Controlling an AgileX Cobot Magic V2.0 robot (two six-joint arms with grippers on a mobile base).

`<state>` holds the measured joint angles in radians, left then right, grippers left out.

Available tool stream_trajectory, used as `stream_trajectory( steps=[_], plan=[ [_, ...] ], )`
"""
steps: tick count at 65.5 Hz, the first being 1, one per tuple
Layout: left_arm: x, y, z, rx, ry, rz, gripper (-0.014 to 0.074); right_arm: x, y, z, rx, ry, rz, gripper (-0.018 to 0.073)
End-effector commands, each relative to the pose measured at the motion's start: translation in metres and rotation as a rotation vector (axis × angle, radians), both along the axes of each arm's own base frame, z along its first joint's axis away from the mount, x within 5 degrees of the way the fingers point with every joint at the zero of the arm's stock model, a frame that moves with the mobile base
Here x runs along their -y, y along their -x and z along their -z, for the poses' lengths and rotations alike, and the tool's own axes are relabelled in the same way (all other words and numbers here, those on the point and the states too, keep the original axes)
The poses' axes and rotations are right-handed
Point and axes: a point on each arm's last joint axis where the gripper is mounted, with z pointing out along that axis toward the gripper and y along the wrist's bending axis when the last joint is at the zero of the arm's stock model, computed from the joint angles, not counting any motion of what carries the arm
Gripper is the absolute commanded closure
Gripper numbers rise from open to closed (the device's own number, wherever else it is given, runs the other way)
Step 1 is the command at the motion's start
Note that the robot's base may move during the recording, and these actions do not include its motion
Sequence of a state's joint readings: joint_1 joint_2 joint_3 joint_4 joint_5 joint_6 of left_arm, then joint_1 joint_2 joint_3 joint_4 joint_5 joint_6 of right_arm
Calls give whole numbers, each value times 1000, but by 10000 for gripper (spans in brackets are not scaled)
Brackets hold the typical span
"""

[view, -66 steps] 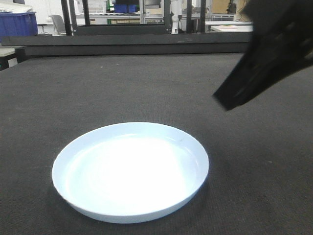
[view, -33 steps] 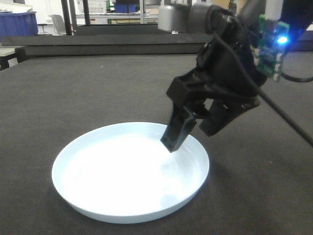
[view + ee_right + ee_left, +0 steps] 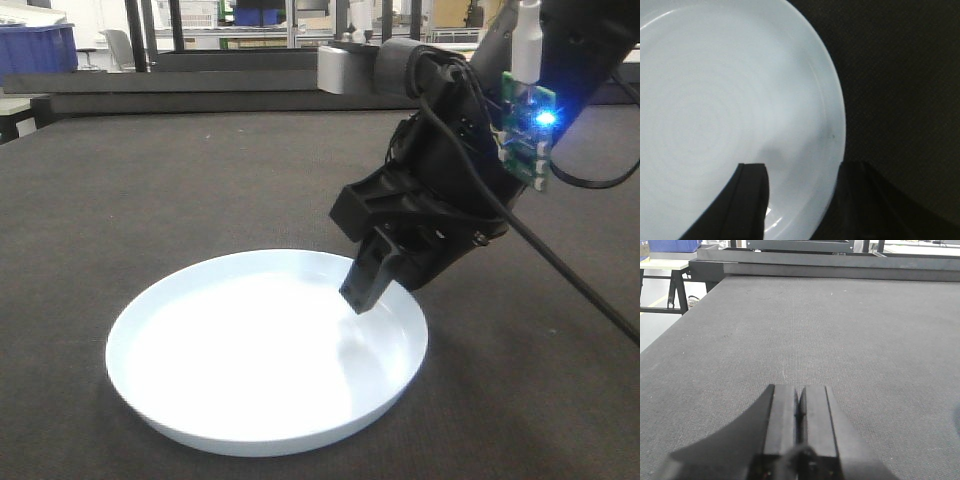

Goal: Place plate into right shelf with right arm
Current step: 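Close the right gripper on the plate rim, then lift the white plate upward off the table with the right gripper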

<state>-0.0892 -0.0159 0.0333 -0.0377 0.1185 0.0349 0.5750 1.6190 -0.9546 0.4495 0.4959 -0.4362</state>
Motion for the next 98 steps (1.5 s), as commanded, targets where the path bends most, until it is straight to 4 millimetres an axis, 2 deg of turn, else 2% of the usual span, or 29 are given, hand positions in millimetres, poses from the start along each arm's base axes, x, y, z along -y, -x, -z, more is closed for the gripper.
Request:
stream_trajectory(
  steps=[1,26,34,45,61,70,79,86,93,98],
  plan=[
    [0,0,-5,84,15,2,643,-2,-6,-21,94,-44,8,147],
    [0,0,-5,84,15,2,643,-4,-10,1,33,2,-1,155],
    [0,0,-5,84,15,2,643,-4,-10,1,31,3,-2,267],
    [0,0,-5,84,15,2,643,-4,-10,1,27,4,-3,504],
    [0,0,-5,84,15,2,643,-4,-10,-4,54,-7,3,498],
    [0,0,-5,84,15,2,643,-1,-6,-22,104,-38,5,498],
    [0,0,-5,84,15,2,643,12,4,-58,177,-101,35,498],
    [0,0,-5,84,15,2,643,27,18,-92,256,-169,72,498],
    [0,0,-5,84,15,2,643,47,42,-135,383,-253,93,498],
    [0,0,-5,84,15,2,643,58,61,-158,461,-302,91,498]
  ],
)
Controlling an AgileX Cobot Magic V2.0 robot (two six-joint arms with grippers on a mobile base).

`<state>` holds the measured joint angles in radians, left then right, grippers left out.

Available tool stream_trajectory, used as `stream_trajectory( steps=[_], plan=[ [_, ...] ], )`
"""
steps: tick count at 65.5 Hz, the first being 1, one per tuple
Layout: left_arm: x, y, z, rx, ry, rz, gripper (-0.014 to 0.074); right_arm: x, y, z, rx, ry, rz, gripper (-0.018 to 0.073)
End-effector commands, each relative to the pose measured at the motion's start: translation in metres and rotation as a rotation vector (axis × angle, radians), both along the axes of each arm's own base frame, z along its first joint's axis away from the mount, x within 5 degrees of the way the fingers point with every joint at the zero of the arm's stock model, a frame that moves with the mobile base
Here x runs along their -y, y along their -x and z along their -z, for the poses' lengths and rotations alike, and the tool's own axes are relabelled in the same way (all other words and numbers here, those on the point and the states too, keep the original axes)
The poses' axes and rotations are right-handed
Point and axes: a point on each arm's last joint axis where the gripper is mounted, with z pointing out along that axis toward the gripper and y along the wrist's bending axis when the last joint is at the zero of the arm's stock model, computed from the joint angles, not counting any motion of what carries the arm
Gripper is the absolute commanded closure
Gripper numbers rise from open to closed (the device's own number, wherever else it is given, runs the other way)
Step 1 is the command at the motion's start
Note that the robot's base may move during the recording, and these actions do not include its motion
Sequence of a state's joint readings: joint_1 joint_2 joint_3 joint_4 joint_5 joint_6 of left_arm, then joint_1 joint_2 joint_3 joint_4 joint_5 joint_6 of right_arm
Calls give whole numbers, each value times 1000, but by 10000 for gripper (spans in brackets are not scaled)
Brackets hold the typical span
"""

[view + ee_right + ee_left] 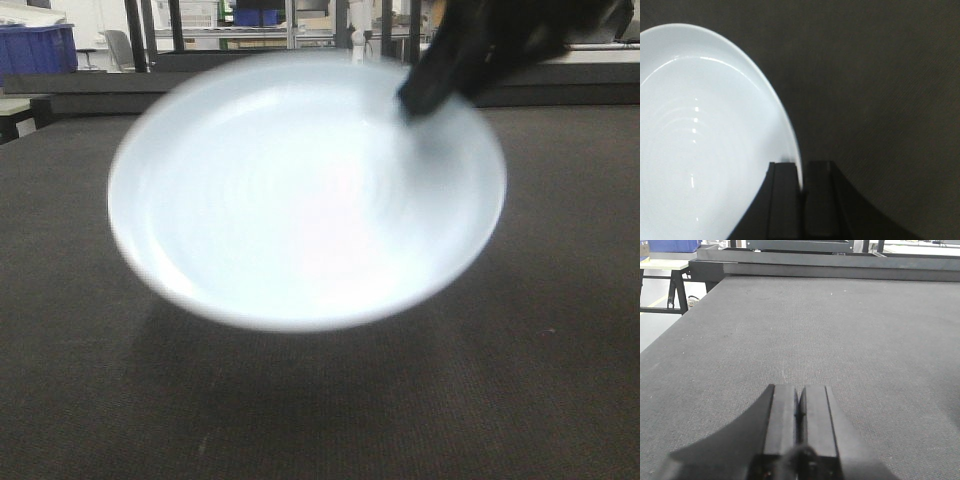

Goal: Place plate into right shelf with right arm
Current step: 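Lift the white plate upward off the table with the right gripper, then drive the base away from the table holding the plate in the right gripper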

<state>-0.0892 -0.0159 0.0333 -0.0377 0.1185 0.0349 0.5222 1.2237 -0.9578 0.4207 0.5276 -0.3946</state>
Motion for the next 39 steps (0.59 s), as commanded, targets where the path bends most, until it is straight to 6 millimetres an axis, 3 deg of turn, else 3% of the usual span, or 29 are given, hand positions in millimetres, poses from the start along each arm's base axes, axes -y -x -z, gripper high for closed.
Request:
stream_trajectory(
  steps=[1,11,18,39],
  plan=[
    [0,0,-5,84,15,2,643,16,23,-46,169,-117,30,498],
    [0,0,-5,84,15,2,643,39,62,-82,317,-204,28,498],
    [0,0,-5,84,15,2,643,54,89,-93,395,-249,30,498],
    [0,0,-5,84,15,2,643,105,171,-76,650,-419,85,498]
  ],
)
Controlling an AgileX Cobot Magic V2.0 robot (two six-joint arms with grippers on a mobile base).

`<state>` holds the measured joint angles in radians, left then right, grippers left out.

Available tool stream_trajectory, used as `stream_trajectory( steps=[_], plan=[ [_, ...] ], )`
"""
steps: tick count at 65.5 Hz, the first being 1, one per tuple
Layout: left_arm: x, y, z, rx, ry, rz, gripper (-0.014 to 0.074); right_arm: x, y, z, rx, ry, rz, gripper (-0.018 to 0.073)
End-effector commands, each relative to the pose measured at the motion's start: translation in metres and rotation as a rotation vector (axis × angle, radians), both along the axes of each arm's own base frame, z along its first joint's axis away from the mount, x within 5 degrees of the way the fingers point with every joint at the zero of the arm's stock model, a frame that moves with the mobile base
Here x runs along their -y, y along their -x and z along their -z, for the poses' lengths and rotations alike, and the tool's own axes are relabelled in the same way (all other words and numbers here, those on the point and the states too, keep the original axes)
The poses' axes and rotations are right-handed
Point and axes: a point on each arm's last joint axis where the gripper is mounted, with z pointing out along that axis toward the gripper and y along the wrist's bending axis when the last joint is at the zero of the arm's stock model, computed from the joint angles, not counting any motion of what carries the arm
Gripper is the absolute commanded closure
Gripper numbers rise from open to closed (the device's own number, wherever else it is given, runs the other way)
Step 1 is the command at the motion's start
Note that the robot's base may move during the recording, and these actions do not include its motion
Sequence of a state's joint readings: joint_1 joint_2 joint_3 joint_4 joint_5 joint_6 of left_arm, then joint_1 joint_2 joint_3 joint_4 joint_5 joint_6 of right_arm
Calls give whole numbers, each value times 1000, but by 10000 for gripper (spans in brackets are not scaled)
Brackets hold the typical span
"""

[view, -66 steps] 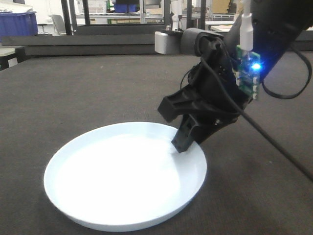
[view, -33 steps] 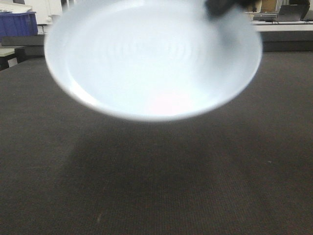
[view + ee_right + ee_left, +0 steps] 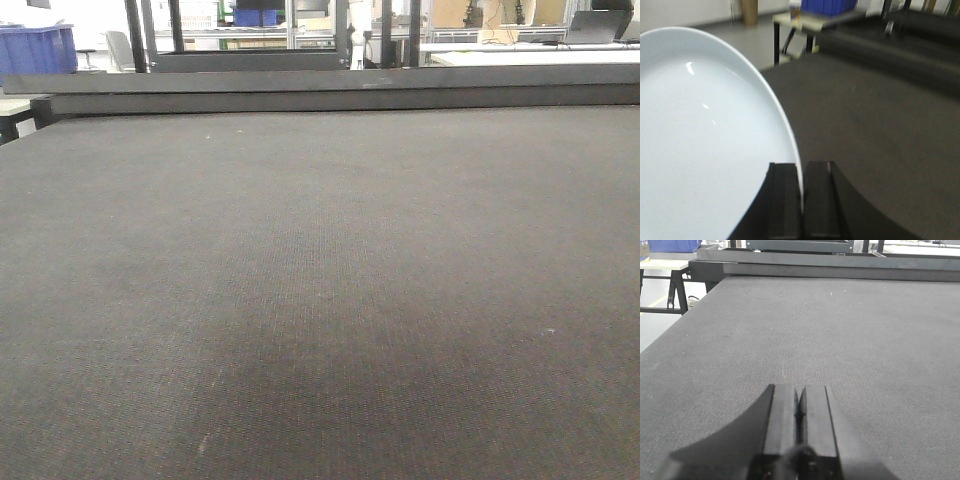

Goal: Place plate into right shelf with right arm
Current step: 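Drive the base away from the table holding the plate in the right gripper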

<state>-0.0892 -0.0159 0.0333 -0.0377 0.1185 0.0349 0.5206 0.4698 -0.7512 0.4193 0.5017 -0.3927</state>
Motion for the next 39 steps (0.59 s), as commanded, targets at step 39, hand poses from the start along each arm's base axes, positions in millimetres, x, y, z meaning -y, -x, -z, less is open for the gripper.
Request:
stream_trajectory(
  steps=[39],
  plan=[
    [0,0,-5,84,15,2,643,40,51,12,310,-288,96,498]
  ],
)
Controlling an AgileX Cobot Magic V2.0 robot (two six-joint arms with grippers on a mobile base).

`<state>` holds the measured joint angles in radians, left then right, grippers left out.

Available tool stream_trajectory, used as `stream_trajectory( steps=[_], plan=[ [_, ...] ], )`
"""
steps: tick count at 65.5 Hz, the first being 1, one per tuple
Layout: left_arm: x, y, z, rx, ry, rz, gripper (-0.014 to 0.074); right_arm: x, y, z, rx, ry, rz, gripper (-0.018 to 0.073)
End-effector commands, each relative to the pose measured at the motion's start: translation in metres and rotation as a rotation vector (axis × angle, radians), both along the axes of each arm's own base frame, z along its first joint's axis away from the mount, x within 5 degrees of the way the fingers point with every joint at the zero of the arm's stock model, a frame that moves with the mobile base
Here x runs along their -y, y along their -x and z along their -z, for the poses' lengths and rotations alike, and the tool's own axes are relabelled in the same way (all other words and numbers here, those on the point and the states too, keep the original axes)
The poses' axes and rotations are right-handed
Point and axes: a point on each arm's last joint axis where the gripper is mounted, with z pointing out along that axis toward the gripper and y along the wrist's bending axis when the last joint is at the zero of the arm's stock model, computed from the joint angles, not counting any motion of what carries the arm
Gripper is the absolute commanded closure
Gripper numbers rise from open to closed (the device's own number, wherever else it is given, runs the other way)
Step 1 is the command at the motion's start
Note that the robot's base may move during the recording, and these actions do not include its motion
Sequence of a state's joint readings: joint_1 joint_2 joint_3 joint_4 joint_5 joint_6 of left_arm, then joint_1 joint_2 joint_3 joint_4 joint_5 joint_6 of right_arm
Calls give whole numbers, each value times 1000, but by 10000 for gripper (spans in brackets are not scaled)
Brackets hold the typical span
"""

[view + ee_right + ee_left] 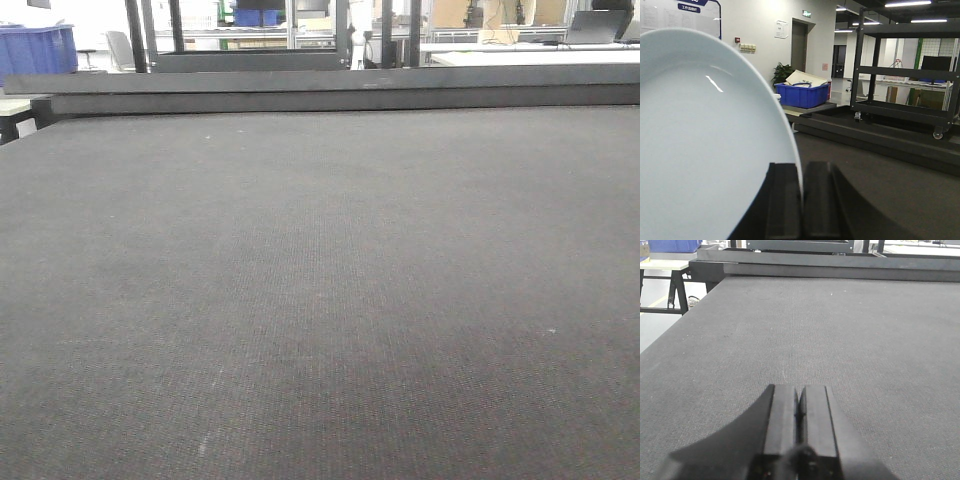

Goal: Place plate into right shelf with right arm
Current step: 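Drive the base away from the table holding the plate in the right gripper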

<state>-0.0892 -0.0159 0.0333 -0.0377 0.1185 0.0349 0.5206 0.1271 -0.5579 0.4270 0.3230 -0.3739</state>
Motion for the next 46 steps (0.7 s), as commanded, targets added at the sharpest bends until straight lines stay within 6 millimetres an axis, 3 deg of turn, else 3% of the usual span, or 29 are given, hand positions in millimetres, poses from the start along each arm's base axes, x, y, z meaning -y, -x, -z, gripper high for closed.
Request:
stream_trajectory(
  steps=[1,46],
  plan=[
    [0,0,-5,84,15,2,643,5,1,-16,69,-86,31,498],
    [0,0,-5,84,15,2,643,5,1,-16,69,-86,29,498]
  ],
)
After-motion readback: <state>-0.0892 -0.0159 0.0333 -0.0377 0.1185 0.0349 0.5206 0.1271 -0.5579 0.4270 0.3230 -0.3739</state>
